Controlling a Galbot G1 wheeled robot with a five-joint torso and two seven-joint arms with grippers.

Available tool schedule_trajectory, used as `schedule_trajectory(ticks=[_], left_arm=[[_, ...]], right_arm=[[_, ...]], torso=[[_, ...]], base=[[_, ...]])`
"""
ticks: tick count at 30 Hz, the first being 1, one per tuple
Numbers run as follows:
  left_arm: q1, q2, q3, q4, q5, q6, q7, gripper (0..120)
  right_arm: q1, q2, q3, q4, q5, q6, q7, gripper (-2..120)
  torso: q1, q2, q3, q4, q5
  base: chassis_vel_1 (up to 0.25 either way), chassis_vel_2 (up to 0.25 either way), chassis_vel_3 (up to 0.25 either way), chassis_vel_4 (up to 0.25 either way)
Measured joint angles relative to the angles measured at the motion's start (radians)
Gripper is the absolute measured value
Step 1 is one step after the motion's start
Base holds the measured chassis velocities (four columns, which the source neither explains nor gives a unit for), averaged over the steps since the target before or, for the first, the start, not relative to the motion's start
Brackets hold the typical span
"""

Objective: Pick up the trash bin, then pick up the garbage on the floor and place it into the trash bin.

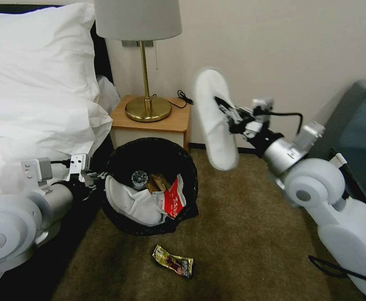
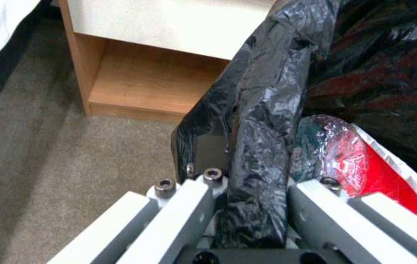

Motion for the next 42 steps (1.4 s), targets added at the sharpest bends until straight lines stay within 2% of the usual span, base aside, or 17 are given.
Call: schedule_trajectory(ticks=[4, 11, 18, 29, 42], left_arm=[[-0.004, 0.007, 0.004, 0.006, -0.003, 0.0, 0.013, 1], [-0.002, 0.006, 0.004, 0.011, -0.005, 0.0, 0.017, 1], [-0.01, 0.003, 0.001, 0.021, -0.054, 0.0, -0.016, 1], [-0.019, -0.003, 0.004, 0.023, -0.084, 0.0, -0.029, 1], [-0.017, -0.005, 0.006, 0.024, -0.086, 0.0, -0.022, 1]], right_arm=[[0.074, 0.038, -0.114, -0.042, -0.002, 0.017, -0.03, 0], [0.113, 0.086, -0.226, -0.078, -0.025, 0.026, -0.044, 0], [0.104, 0.122, -0.31, -0.141, -0.081, 0.044, -0.053, 0], [0.104, 0.194, -0.367, -0.213, -0.127, 0.07, -0.028, 0], [0.135, 0.237, -0.389, -0.213, -0.112, 0.063, -0.008, 0]], torso=[[0.0, 0.0, 0.0, -0.0002, 0.0001], [0.0, 0.0, 0.0, -0.0002, 0.0], [0.0, 0.0, 0.0, -0.0002, 0.0], [0.0, 0.0, 0.0, -0.0002, 0.0001], [0.0, 0.0, 0.0, -0.0003, 0.0001]], base=[[0.0, 0.0, 0.0, 0.0], [0.0, 0.0, 0.0, 0.0], [0.0, 0.0, 0.0, 0.0], [0.0, 0.0, 0.0, 0.0], [0.0, 0.0, 0.0, 0.0]])
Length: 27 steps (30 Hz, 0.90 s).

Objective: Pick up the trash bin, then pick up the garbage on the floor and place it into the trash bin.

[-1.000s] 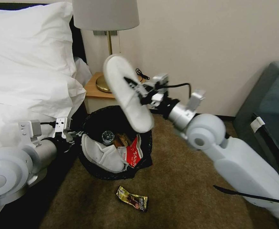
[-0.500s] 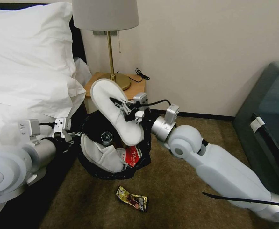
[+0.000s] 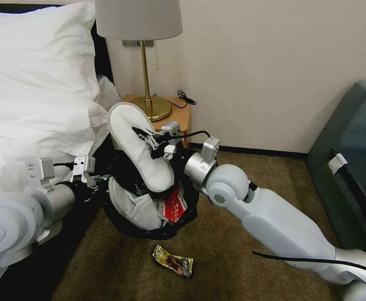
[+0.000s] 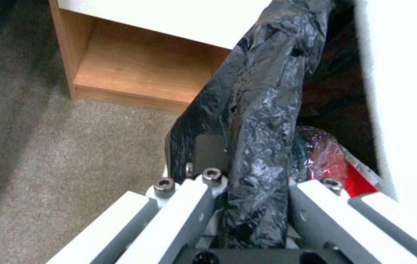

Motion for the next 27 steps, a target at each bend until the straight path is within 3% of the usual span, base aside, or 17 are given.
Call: schedule_trajectory(ticks=[10, 14, 17, 18, 20, 22, 27], left_arm=[[-0.006, 0.001, -0.001, 0.009, 0.001, 0.0, 0.01, 1], [-0.009, 0.003, -0.007, 0.015, 0.001, 0.0, 0.01, 1], [-0.01, 0.004, -0.009, 0.016, 0.001, 0.0, 0.01, 1], [-0.013, 0.005, -0.011, 0.018, 0.001, 0.0, 0.01, 1], [-0.014, 0.005, -0.011, 0.019, 0.001, 0.0, 0.01, 1], [-0.016, 0.005, -0.013, 0.022, 0.001, 0.0, 0.011, 1], [-0.016, 0.005, -0.017, 0.022, 0.0, 0.0, 0.011, 1]], right_arm=[[-0.003, 0.006, -0.012, -0.002, -0.003, -0.008, 0.004, 0], [-0.009, -0.011, -0.012, 0.015, -0.003, -0.008, 0.016, 19], [-0.01, -0.016, -0.01, 0.021, -0.004, -0.008, 0.018, 22], [-0.01, -0.02, -0.008, 0.028, -0.006, -0.008, 0.02, 30], [-0.01, -0.022, -0.007, 0.03, -0.007, -0.008, 0.021, 32], [-0.011, -0.029, -0.004, 0.039, -0.007, -0.008, 0.025, 44], [-0.016, -0.046, 0.002, 0.047, -0.01, -0.007, 0.027, 59]], torso=[[0.0, 0.0, 0.0, 0.0, 0.0], [0.0, 0.0, 0.0, 0.0, 0.0001], [0.0, 0.0, 0.0, 0.0, 0.0001], [0.0, 0.0, 0.0, 0.0, 0.0002], [0.0, 0.0, 0.0, 0.0, 0.0001], [0.0, 0.0, 0.0, 0.0001, 0.0001], [0.0, 0.0, 0.0, 0.0, 0.0001]], base=[[0.0, 0.0, 0.0, 0.0], [0.0, 0.0, 0.0, 0.0], [0.0, 0.0, 0.0, 0.0], [0.0, 0.0, 0.0, 0.0], [0.0, 0.0, 0.0, 0.0], [0.0, 0.0, 0.0, 0.0], [0.0, 0.0, 0.0, 0.0]])
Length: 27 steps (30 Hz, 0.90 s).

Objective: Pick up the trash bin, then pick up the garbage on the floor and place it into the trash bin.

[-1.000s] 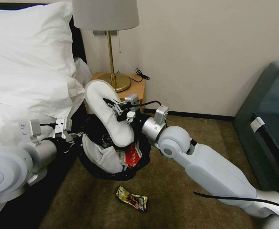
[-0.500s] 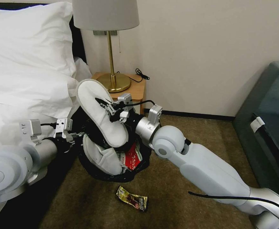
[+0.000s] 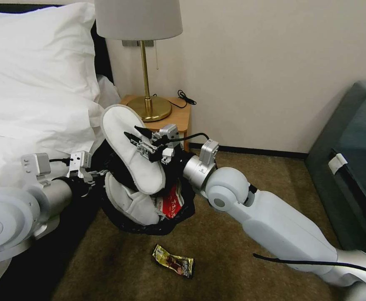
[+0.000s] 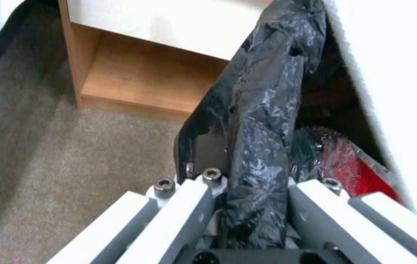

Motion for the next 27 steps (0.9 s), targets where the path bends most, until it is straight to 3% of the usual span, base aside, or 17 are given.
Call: schedule_trajectory(ticks=[3, 9, 22, 27], left_arm=[[0.0, 0.0, -0.004, 0.001, 0.0, 0.0, 0.0, 1], [-0.001, 0.001, -0.01, 0.003, 0.001, 0.0, 0.0, 1], [-0.003, -0.004, -0.011, 0.024, 0.026, 0.0, 0.012, 1], [-0.003, -0.008, -0.016, 0.039, 0.044, 0.0, 0.016, 1]], right_arm=[[-0.005, -0.013, 0.01, 0.012, 0.0, 0.002, 0.004, 76], [-0.008, -0.043, 0.037, 0.043, 0.003, 0.004, 0.009, 97], [-0.029, -0.11, 0.154, 0.168, 0.062, -0.018, 0.028, 100], [-0.033, -0.155, 0.275, 0.201, 0.117, -0.05, 0.043, 100]], torso=[[0.0, 0.0, 0.0, 0.0, 0.0], [0.0, 0.0, 0.0, 0.0, 0.0], [0.0, 0.0, 0.0, 0.0, 0.0], [0.0, 0.0, 0.0, 0.0, 0.0]], base=[[0.0, 0.0, 0.0, 0.0], [0.0, 0.0, 0.0, 0.0], [0.0, 0.0, 0.0, 0.0], [0.0, 0.0, 0.0, 0.0]])
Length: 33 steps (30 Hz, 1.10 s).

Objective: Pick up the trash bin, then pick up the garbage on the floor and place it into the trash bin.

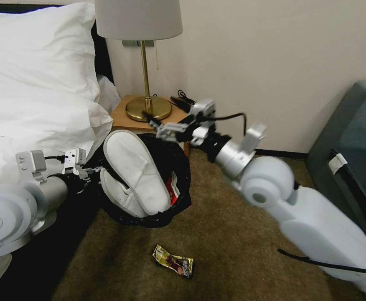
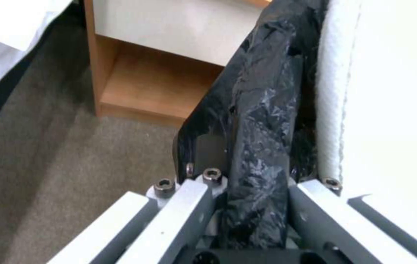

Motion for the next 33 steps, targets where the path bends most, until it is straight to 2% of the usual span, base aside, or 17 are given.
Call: schedule_trajectory(ticks=[11, 14, 19, 28, 33], left_arm=[[0.002, -0.004, -0.019, 0.004, 0.0, 0.0, 0.0, 1], [0.003, -0.006, -0.033, 0.008, -0.002, 0.0, -0.002, 1], [0.009, -0.008, -0.047, 0.006, -0.006, 0.0, -0.006, 1], [-0.002, -0.012, -0.058, 0.005, -0.018, 0.0, -0.017, 1], [-0.008, -0.008, -0.068, 0.005, -0.026, 0.0, -0.018, 1]], right_arm=[[-0.033, -0.067, 0.107, -0.042, 0.019, -0.021, 0.042, 100], [-0.118, -0.114, 0.164, -0.068, 0.012, -0.034, 0.051, 100], [-0.155, -0.132, 0.174, -0.084, 0.003, -0.034, 0.05, 100], [-0.247, -0.142, 0.167, -0.2, -0.016, -0.024, -0.025, 100], [-0.355, -0.137, 0.138, -0.309, -0.115, 0.009, -0.127, 100]], torso=[[0.0, 0.0, 0.0, 0.0001, 0.0001], [0.0, 0.0, 0.0, -0.0003, 0.0003], [0.0, 0.0, 0.0, -0.0002, 0.0001], [0.0, 0.0, 0.0, 0.0, 0.0], [0.0, 0.0, 0.0, 0.0, 0.0001]], base=[[0.0, 0.0, 0.0, 0.0], [0.0, 0.0, 0.0, 0.0], [0.0, 0.0, 0.0, 0.0], [0.0, 0.0, 0.0, 0.0], [0.0, 0.0, 0.0, 0.0]])
